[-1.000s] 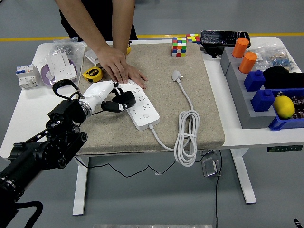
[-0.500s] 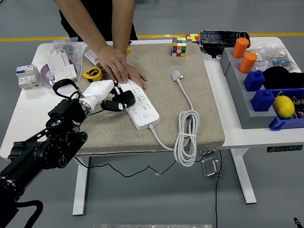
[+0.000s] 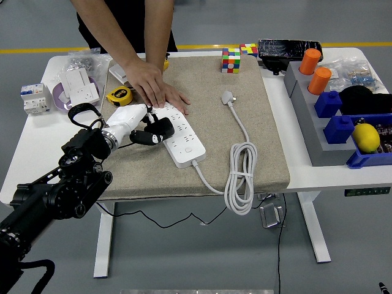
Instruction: Pick up the plug,place it near the board,insert it into the board,press the button
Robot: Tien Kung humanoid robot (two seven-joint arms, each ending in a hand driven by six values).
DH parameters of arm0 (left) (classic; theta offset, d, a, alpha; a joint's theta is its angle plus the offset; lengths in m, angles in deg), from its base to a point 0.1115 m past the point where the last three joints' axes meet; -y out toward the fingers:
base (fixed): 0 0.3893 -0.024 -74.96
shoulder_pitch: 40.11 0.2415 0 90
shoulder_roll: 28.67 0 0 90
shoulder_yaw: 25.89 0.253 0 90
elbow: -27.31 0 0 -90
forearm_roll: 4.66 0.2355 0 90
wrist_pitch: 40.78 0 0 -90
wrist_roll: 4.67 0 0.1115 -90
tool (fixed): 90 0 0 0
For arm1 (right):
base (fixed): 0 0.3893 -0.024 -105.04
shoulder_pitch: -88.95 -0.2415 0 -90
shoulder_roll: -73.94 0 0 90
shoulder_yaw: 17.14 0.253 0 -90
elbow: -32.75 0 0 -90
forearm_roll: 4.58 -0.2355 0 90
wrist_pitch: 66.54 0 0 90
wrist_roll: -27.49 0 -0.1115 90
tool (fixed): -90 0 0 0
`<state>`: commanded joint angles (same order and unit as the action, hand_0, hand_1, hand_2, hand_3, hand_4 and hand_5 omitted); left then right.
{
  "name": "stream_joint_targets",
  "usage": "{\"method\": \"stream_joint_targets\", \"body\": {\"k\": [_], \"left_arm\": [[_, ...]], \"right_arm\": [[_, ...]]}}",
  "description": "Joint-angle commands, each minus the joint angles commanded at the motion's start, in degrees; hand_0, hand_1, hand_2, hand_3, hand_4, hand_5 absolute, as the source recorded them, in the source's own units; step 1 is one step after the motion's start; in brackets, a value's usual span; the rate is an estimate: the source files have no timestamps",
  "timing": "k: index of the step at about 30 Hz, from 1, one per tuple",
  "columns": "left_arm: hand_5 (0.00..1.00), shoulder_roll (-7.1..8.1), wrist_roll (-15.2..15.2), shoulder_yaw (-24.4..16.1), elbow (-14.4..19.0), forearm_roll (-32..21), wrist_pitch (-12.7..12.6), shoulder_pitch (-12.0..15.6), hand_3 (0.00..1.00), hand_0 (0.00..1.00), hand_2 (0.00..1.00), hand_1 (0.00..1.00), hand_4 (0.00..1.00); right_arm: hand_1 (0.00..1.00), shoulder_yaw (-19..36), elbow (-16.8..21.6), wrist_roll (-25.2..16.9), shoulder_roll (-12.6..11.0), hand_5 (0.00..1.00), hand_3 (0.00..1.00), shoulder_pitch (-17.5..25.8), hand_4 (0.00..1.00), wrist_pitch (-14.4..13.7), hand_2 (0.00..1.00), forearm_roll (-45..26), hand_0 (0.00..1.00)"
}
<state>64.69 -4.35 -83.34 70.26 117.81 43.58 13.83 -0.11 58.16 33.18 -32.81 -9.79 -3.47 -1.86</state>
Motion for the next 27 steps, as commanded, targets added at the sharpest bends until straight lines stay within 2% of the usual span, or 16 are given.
{"method": "stream_joint_targets", "body": {"k": [4,5,27], "left_arm": [[0.245,0.03,0.00,0.05,0.12,0.13,0.05,0.10,0.374,0.541,0.454,0.584,0.542],[0.219,0.06,0.00,0.04,0.16,0.14,0.09,0.10,0.369,0.533,0.452,0.582,0.516],[0.213,0.63,0.05,-0.47,1.05,0.48,0.48,0.40,0.352,0.531,0.449,0.584,0.513]], "right_arm": [[0.842,-0.06,0.00,0.00,-0.01,0.998,0.794,0.10,0.998,0.00,0.782,-0.03,0.939],[0.842,-0.09,0.00,-0.01,-0.01,0.998,0.795,0.09,0.998,0.00,0.782,-0.05,0.939],[0.842,0.10,-0.03,0.01,0.13,0.998,0.795,0.15,0.998,0.00,0.782,-0.10,0.939]]}}
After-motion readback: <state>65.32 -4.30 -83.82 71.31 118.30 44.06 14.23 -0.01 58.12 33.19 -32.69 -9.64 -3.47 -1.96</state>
